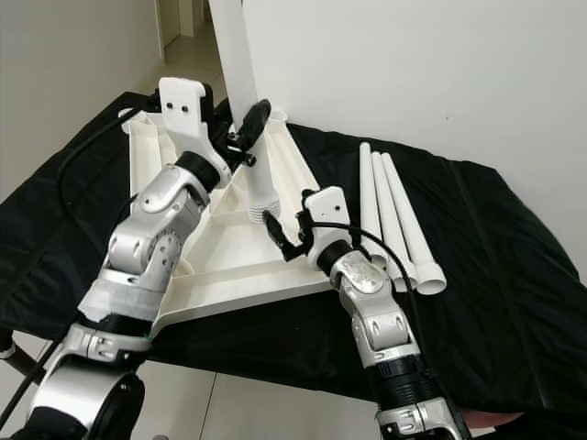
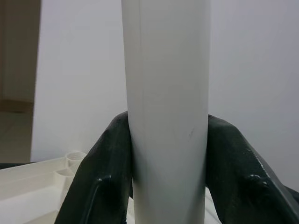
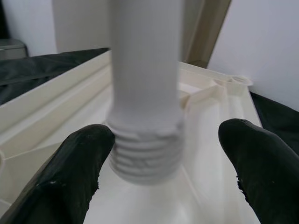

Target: Building children table

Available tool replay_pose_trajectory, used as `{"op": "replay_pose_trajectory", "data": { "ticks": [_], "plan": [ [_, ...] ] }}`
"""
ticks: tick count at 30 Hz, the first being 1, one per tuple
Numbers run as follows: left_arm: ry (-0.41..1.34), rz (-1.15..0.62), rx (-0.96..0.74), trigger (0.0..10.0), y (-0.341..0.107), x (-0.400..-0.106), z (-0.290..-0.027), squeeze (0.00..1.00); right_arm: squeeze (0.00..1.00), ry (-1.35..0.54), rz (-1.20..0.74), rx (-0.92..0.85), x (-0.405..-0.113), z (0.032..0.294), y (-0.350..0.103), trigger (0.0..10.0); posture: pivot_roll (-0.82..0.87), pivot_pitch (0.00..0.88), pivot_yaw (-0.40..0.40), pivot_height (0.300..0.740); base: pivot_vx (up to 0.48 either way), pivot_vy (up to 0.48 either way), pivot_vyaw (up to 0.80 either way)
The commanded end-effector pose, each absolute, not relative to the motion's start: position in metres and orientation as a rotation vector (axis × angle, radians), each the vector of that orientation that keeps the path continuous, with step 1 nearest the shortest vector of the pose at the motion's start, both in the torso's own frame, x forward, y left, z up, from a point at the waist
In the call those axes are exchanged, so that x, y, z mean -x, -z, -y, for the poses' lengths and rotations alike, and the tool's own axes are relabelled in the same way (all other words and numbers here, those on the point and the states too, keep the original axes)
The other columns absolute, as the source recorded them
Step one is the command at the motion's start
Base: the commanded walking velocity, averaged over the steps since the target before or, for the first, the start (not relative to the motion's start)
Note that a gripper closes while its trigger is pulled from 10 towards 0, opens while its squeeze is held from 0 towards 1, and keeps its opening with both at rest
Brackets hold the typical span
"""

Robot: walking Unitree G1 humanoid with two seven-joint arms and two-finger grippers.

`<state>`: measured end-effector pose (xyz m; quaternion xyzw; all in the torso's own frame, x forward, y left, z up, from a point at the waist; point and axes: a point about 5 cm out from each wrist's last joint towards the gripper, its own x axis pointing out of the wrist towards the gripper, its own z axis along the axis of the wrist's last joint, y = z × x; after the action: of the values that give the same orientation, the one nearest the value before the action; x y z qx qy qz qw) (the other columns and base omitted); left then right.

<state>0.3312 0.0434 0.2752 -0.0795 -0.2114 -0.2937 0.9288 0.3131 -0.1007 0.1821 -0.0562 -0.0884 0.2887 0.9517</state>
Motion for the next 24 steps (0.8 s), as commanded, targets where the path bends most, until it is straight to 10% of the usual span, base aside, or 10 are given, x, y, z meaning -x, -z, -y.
{"op": "replay_pose_trajectory", "data": {
  "ticks": [1, 24],
  "plan": [
    [0.711, 0.463, 0.134, 10.0, -0.278, -0.317, -0.023, 0.0, 0.0, -0.62, 0.184, 0.106, -0.312, 0.095, -0.185, 10.0, 0.03, 0.0, -0.107, 0.74, 0.0, 0.0, 0.0],
    [0.815, 0.481, 0.097, 10.0, -0.272, -0.293, 0.006, 0.0, 0.0, -0.598, 0.209, 0.112, -0.325, 0.092, -0.194, 10.0, 0.04, 0.0, -0.109, 0.74, 0.0, 0.0, 0.0]
  ]
}}
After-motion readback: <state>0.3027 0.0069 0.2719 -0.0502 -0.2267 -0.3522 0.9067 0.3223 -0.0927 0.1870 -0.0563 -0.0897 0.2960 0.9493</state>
